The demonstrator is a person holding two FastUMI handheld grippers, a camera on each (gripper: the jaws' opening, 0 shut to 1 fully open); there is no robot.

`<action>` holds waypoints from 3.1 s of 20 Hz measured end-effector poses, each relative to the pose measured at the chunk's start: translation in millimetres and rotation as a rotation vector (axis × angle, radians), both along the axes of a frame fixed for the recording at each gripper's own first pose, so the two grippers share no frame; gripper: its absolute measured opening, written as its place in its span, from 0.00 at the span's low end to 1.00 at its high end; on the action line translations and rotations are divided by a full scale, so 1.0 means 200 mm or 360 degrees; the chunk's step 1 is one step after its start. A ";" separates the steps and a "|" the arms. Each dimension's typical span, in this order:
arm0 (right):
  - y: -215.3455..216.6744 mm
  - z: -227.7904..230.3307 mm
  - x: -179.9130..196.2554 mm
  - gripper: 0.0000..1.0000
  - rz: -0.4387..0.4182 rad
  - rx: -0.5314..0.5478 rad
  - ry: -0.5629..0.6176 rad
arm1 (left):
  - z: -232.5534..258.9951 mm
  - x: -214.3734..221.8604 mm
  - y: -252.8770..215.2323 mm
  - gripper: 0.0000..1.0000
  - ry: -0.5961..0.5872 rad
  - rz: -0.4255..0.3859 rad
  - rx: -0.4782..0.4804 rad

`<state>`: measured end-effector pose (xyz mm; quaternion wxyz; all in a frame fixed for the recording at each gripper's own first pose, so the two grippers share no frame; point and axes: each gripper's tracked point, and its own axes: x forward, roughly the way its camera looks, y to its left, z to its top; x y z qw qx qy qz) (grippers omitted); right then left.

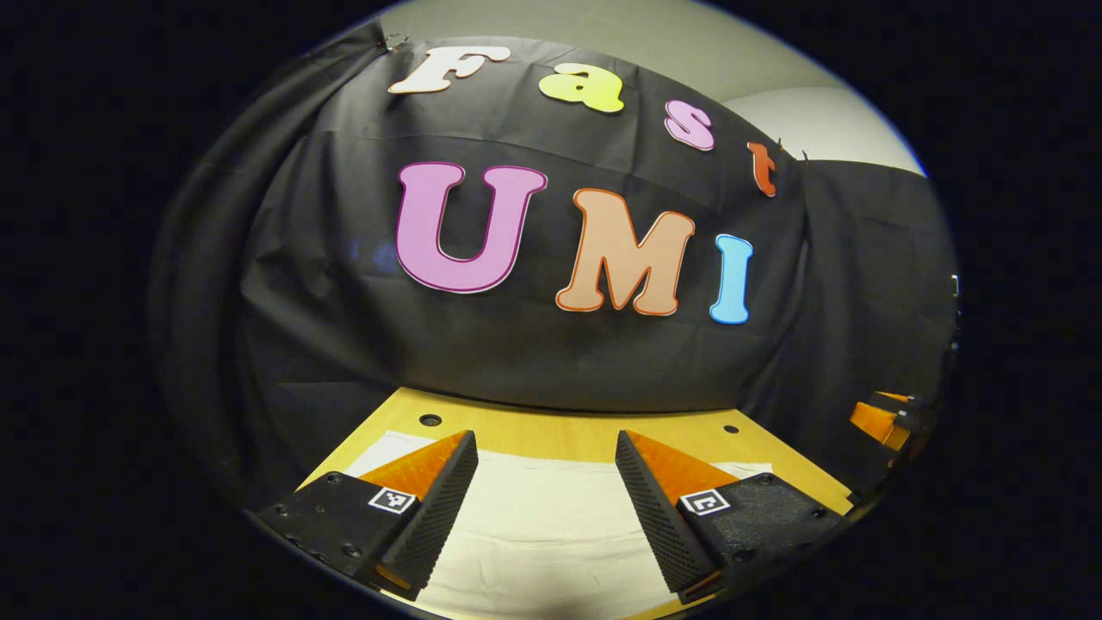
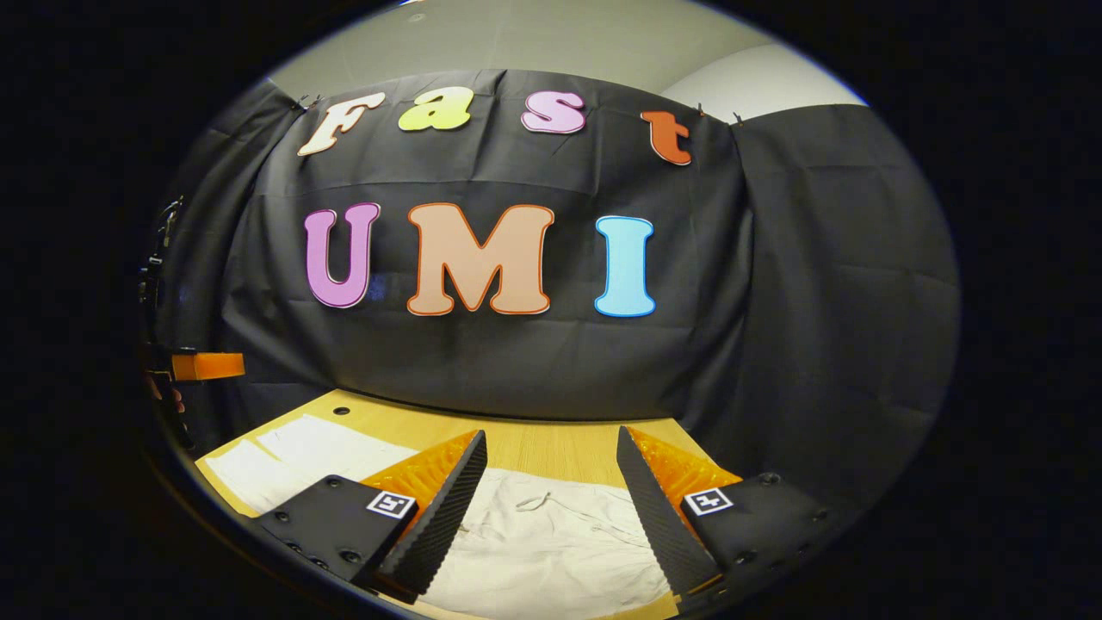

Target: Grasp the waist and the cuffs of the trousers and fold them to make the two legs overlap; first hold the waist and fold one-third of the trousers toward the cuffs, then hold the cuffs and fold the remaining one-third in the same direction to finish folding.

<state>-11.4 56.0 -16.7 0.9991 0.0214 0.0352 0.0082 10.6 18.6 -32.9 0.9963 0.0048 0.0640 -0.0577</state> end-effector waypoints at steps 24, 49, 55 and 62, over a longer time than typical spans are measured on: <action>0.19 -0.24 -0.16 0.99 -0.0146 0.0068 0.0243 | -1.06 -0.47 0.67 0.95 0.1127 -0.0878 0.0478; 0.00 -0.41 -0.28 0.98 -0.0329 -0.0059 0.0432 | -1.41 -0.65 1.12 0.40 0.1665 -0.1397 0.1396; -0.07 -0.50 -0.26 0.97 -0.0247 -0.0167 0.0498 | -1.41 -0.63 1.13 0.26 0.1710 -0.1325 0.1360; -0.26 -0.83 -0.33 0.98 0.0005 -0.0598 0.0758 | -1.42 -0.60 1.13 0.00 0.1750 -0.1263 0.1334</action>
